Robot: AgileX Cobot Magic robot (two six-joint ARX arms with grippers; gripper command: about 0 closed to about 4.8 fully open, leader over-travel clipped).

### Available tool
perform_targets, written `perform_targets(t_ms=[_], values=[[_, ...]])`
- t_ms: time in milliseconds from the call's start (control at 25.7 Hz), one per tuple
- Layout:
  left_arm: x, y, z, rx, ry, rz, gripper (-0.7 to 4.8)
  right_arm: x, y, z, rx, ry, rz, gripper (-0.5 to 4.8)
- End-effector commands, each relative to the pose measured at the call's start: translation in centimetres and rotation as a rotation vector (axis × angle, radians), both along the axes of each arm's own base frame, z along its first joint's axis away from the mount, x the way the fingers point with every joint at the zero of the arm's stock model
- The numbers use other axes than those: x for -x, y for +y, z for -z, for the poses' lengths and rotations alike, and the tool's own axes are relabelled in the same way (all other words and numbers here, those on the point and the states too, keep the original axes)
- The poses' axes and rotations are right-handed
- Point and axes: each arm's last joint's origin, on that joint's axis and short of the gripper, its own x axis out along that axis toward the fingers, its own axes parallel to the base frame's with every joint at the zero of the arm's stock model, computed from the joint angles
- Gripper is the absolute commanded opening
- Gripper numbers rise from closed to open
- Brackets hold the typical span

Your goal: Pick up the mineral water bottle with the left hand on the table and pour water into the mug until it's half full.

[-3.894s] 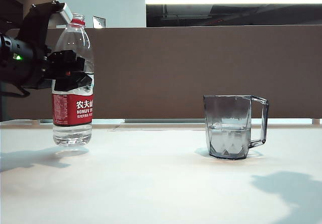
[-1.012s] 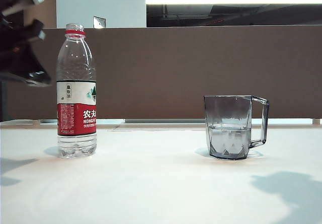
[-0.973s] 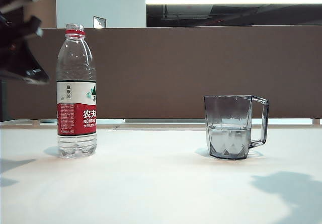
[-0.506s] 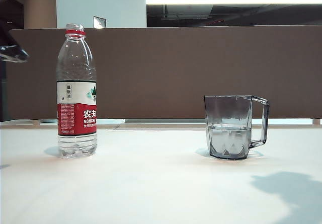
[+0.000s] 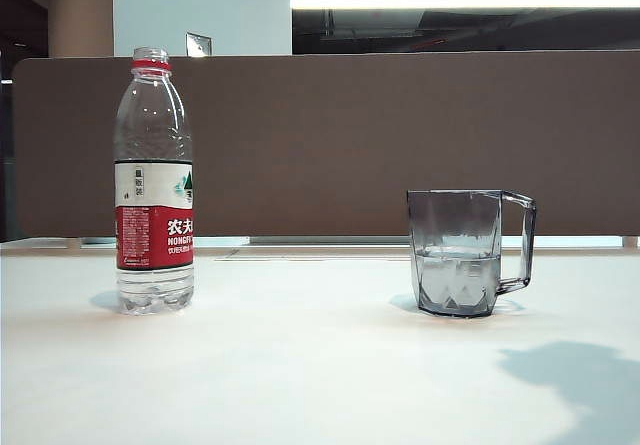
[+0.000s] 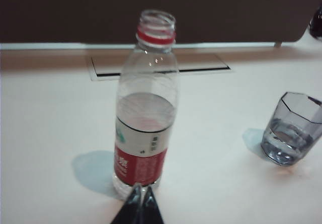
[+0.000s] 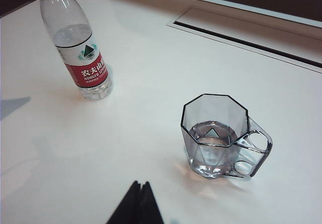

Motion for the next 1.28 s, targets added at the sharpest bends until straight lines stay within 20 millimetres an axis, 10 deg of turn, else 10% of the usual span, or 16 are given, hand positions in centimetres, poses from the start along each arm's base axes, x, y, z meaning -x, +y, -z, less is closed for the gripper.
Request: perform_targets(t_ms=[39, 1285], values=[[0.0, 0.5, 0.3, 0.004, -0.008, -0.040, -0.06, 0.0, 0.0, -0.3, -0.011, -0.016, -0.003, -0.08], [0.2, 3.3, 5.6, -0.128, -0.152, -0.300, -0.06, 0.0, 0.0, -0.3, -0.011, -0.017, -0.002, -0.08]])
